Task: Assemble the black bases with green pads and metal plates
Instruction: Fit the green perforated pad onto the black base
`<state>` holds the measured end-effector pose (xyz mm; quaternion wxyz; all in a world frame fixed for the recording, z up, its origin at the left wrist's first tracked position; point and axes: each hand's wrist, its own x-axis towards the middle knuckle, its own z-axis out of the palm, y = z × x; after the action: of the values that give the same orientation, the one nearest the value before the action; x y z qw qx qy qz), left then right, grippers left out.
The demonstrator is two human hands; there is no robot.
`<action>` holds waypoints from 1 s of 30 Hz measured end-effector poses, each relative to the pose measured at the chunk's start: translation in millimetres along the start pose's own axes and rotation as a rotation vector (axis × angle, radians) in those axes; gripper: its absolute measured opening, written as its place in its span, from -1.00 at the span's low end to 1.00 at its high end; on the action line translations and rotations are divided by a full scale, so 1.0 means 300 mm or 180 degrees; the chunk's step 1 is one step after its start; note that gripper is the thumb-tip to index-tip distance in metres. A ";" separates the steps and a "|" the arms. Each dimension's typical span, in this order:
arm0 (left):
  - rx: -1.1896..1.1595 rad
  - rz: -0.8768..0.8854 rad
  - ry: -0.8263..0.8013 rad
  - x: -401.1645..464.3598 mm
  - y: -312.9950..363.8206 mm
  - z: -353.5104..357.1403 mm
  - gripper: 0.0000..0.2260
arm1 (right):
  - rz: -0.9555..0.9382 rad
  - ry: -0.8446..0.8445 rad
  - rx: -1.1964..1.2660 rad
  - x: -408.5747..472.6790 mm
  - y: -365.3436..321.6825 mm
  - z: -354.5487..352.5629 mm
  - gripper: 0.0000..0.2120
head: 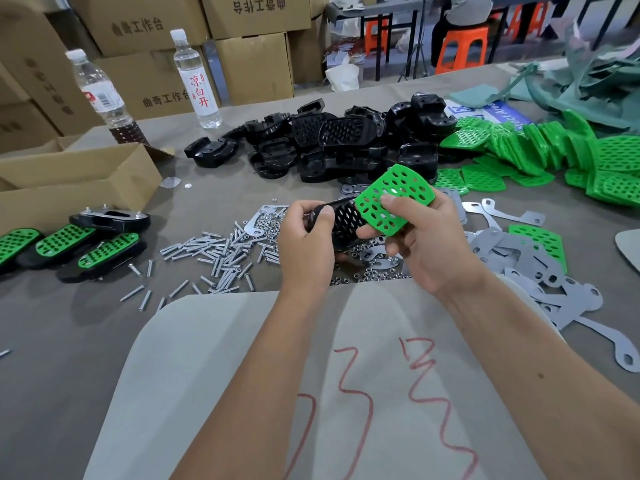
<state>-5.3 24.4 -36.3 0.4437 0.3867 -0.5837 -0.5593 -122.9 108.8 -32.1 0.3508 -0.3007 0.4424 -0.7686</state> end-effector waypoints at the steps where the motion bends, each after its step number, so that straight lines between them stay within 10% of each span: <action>1: -0.0004 -0.0002 0.0005 0.002 -0.002 -0.001 -0.93 | -0.0003 -0.0019 0.0009 0.000 -0.001 -0.001 -0.93; 13: -0.0112 0.0049 -0.0017 0.010 -0.024 -0.004 -0.89 | -0.0131 -0.0736 0.0251 -0.005 0.000 -0.014 -0.69; 21: -0.0263 -0.0099 0.0269 0.013 -0.006 -0.017 -0.70 | 0.0292 -0.0397 0.0627 0.010 -0.011 -0.030 -0.52; 26: -0.0541 -0.0377 0.0274 -0.009 0.032 -0.021 -0.53 | 0.0053 -0.0087 0.0302 0.011 -0.002 -0.020 -0.79; 30: -0.0640 -0.0404 0.0213 -0.019 0.044 -0.018 -0.52 | -0.0143 -0.0088 -0.0369 0.004 0.015 -0.016 -0.53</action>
<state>2.1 29.1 -23.8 0.4632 0.3948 -0.4839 -0.6288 -126.1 108.4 -38.0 0.3215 -0.3410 0.4745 -0.7452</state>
